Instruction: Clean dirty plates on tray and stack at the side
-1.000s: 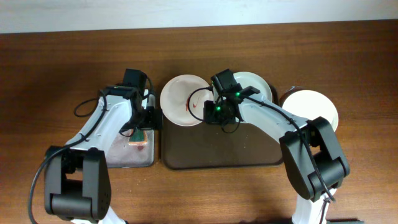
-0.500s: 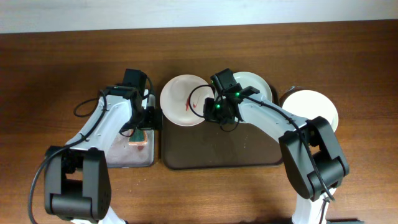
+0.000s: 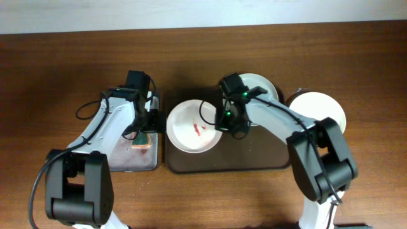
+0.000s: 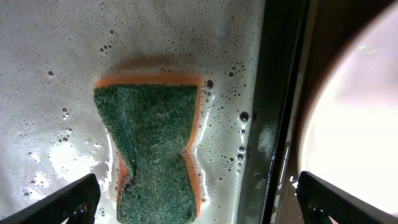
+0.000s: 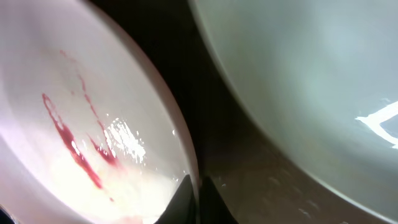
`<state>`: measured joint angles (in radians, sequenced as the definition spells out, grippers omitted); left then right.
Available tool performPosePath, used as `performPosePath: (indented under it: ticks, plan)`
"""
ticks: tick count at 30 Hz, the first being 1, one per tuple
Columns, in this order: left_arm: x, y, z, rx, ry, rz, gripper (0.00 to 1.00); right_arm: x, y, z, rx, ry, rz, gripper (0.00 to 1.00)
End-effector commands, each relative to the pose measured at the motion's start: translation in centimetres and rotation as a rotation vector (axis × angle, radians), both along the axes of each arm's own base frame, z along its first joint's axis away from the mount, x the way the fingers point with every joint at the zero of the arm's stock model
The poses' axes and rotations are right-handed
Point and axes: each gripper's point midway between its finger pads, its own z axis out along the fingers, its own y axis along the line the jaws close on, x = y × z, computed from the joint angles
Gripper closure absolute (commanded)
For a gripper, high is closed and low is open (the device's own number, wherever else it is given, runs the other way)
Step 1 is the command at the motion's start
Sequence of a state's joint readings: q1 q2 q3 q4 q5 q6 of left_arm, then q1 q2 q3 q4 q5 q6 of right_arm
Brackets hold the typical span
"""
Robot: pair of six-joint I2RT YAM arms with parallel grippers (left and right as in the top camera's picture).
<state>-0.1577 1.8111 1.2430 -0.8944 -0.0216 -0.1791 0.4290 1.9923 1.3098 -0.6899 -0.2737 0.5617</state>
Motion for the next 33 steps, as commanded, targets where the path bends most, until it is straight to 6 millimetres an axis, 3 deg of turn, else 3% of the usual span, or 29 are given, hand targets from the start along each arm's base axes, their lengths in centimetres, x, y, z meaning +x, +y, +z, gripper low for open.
performPosePath:
  ticks: [1, 3, 7, 13, 15, 16, 17, 20, 22, 24, 25, 27, 30, 32, 33]
  plan:
    - [0.3, -0.2, 0.4, -0.009, -0.011, -0.004, 0.01, -0.6, -2.0, 2.1, -0.044, -0.079, 0.256, 0.96]
    - [0.3, -0.2, 0.4, -0.01, -0.01, -0.004, 0.01, -1.5, -3.8, 1.6, -0.13, -0.083, 0.416, 0.96]
    - [0.2, -0.2, 0.3, -0.008, -0.004, -0.004, 0.01, 1.6, -5.3, 1.8, -0.283, -0.234, 0.554, 0.96]
    - [0.2, -0.2, 0.4, -0.008, -0.005, -0.004, 0.01, 5.3, -3.1, 4.1, -0.28, -0.421, 0.631, 0.95]
    - [0.2, -0.2, 0.4, -0.008, -0.005, -0.004, 0.01, 5.3, -2.4, 5.1, -0.254, -0.419, 0.633, 0.87]
    - [0.2, -0.2, 0.4, -0.008, -0.005, -0.004, 0.01, 5.0, -2.2, 5.7, -0.231, -0.401, 0.615, 0.78]
    - [0.2, -0.2, 0.4, -0.008, -0.005, -0.004, 0.01, 4.4, -2.3, 6.7, -0.209, -0.35, 0.546, 0.76]
    - [0.2, -0.2, 0.4, -0.008, -0.005, -0.004, 0.01, 2.8, -3.7, 8.1, -0.192, -0.192, 0.315, 0.76]
    - [0.2, -0.2, 0.3, -0.008, -0.004, -0.004, 0.01, 0.3, -3.9, 7.9, -0.13, -0.02, 0.125, 0.73]
    - [0.2, -0.2, 0.3, -0.008, -0.004, -0.004, 0.01, -2.7, -2.4, 7.7, -0.008, 0.119, 0.121, 0.6]
    - [0.2, -0.2, 0.3, -0.008, -0.004, -0.004, 0.01, -4.8, -1.8, 6.5, 0.024, 0.203, 0.113, 0.6]
    - [0.2, -0.2, 0.3, -0.008, -0.004, -0.004, 0.01, -6.4, -2.2, 5.0, 0.001, 0.277, 0.046, 0.61]
    - [0.2, -0.2, 0.3, -0.008, -0.004, -0.004, 0.01, -8.2, -2.9, 3.0, -0.028, 0.364, -0.074, 0.66]
    - [0.2, -0.2, 0.3, -0.008, -0.004, -0.004, 0.01, -9.2, -3.3, 1.7, -0.048, 0.42, -0.187, 0.89]
    - [0.2, -0.2, 0.3, -0.008, -0.004, -0.004, 0.01, -9.6, -3.4, 1.2, -0.056, 0.438, -0.225, 0.89]
